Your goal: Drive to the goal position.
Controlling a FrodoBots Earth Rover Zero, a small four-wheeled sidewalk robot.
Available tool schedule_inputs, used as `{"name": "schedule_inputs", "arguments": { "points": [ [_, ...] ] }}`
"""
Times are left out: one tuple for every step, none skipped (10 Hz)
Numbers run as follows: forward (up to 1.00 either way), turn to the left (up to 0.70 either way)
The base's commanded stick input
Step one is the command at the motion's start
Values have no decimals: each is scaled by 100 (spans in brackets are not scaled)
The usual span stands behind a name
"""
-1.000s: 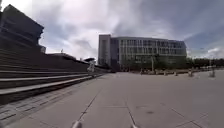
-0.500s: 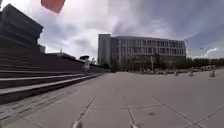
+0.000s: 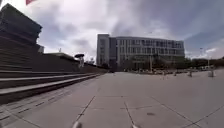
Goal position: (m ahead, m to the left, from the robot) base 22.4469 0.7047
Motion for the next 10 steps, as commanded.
{"name": "schedule_inputs", "arguments": {
  "points": [
    [0, 0],
    [0, 0],
    [0, 0],
    [0, 0],
    [0, 0],
    [0, -12],
    [0, -28],
    [0, -46],
    [0, -70],
    [0, -70]
  ]
}}
